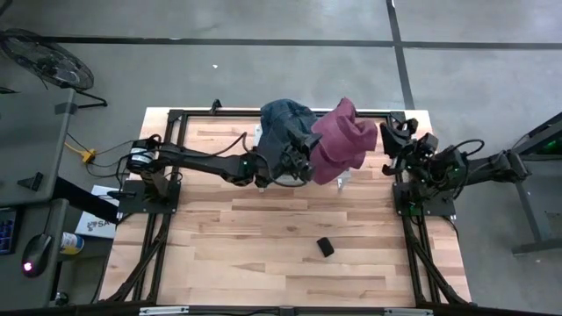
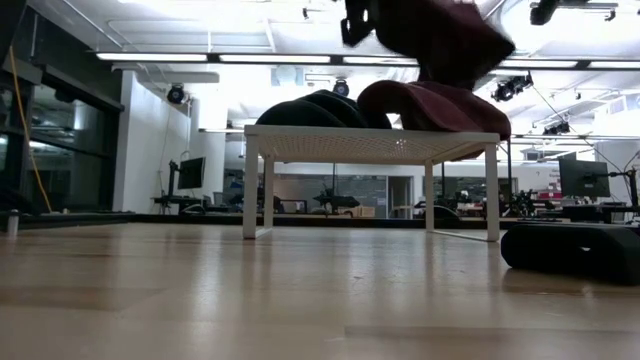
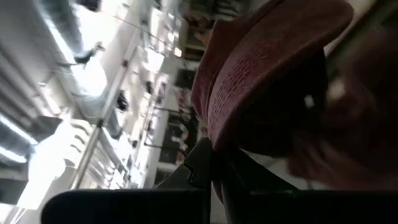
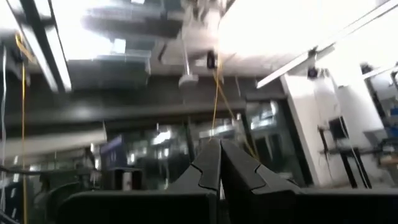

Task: Pick & Place hat
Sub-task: Stack the red cap on top of the other red cap on the shelf

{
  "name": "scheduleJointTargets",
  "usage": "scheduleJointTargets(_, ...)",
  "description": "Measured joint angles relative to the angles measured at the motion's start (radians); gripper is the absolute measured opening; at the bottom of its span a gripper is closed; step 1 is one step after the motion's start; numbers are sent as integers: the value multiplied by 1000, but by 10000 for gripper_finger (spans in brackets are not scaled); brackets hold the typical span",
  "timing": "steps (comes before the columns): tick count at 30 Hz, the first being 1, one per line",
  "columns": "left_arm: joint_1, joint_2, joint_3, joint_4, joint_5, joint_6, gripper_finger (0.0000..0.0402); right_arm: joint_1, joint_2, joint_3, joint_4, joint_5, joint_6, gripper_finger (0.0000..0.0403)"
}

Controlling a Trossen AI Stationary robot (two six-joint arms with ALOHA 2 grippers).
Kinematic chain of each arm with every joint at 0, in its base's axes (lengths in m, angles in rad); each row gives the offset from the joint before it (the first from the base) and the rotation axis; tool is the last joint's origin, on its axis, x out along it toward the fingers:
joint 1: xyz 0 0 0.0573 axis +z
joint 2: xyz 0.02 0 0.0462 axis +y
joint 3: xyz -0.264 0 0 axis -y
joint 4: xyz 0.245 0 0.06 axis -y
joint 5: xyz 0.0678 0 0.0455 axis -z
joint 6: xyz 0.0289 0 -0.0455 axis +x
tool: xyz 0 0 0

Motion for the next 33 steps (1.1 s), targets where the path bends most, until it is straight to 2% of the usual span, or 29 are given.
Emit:
scheduleJointTargets(3,2,22,-3,-23,-38,-7,7,0,5,75,-207,22,60,0)
scheduleJointTargets(7,1,43,-3,-31,-35,-9,7,0,45,180,-522,110,205,0)
scheduleJointTargets(11,0,58,-2,-28,-38,-19,7,0,97,278,-688,148,269,0)
scheduleJointTargets(17,1,57,-2,-48,-50,-45,7,-7,183,431,-958,152,419,0)
scheduleJointTargets(20,0,57,-2,-50,-51,-45,7,-36,242,497,-1113,94,529,0)
scheduleJointTargets(25,-7,56,-2,-52,-66,-29,7,-92,342,559,-1243,48,635,0)
scheduleJointTargets(33,-34,56,-2,-57,-110,-6,7,-161,428,583,-1263,-78,688,0)
